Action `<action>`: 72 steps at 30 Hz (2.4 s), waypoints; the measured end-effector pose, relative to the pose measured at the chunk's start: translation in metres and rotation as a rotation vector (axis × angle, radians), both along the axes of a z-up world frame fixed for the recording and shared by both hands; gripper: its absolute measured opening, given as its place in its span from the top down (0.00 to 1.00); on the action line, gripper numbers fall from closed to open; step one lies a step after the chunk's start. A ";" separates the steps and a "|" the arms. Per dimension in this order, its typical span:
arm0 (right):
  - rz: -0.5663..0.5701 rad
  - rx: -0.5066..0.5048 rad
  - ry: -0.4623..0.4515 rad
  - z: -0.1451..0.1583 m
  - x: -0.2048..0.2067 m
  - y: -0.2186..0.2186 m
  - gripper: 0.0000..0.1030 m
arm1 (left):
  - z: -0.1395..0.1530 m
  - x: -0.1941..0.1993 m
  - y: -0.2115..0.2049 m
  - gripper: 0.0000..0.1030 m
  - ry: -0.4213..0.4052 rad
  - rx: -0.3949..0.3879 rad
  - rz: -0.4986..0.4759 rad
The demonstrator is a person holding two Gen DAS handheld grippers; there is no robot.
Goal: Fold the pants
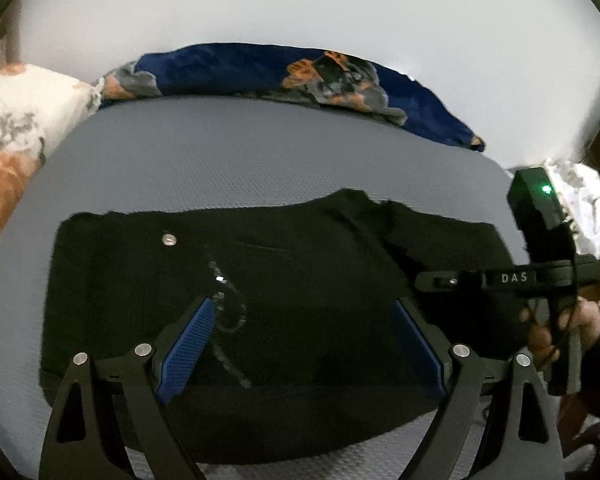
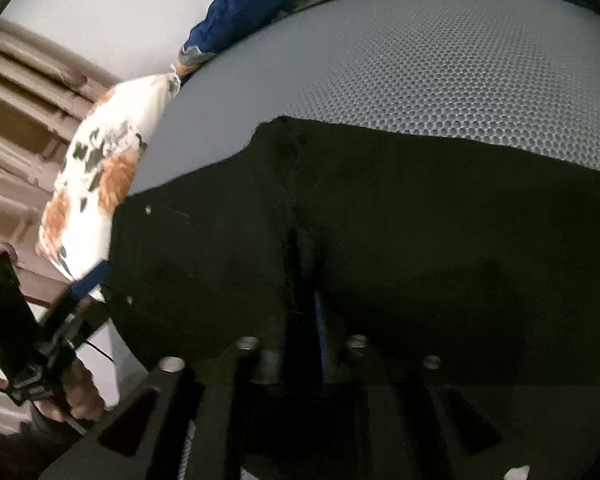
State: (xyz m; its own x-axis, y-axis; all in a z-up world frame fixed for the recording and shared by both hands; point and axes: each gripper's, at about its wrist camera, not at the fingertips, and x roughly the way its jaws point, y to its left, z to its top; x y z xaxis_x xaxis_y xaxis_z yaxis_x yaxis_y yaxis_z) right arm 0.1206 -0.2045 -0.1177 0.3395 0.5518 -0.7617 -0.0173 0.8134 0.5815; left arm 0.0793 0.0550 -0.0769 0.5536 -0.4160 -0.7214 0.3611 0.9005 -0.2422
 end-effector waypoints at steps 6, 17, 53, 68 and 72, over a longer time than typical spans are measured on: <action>-0.109 0.007 -0.079 0.036 -0.032 -0.027 0.60 | -0.004 0.001 -0.007 0.14 0.109 -0.093 -0.064; -0.396 0.067 -0.135 0.048 -0.107 -0.103 0.51 | -0.029 0.027 -0.048 0.27 0.431 -0.302 -0.134; -0.453 0.131 -0.089 0.032 -0.118 -0.131 0.49 | -0.028 0.031 -0.096 0.95 0.503 -0.288 -0.163; -0.405 -0.023 -0.004 0.016 -0.107 -0.111 0.51 | -0.052 0.020 -0.080 0.91 0.452 -0.104 -0.147; -0.365 -0.233 -0.095 0.039 -0.095 -0.097 0.50 | -0.037 0.017 -0.086 0.87 0.372 -0.024 -0.162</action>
State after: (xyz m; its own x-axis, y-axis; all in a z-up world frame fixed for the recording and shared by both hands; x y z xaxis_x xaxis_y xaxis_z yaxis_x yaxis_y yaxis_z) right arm 0.0256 -0.3018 -0.0791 0.5549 0.2005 -0.8074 0.2504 0.8853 0.3919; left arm 0.0966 -0.0314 -0.1138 0.1825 -0.4958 -0.8490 0.3813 0.8317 -0.4037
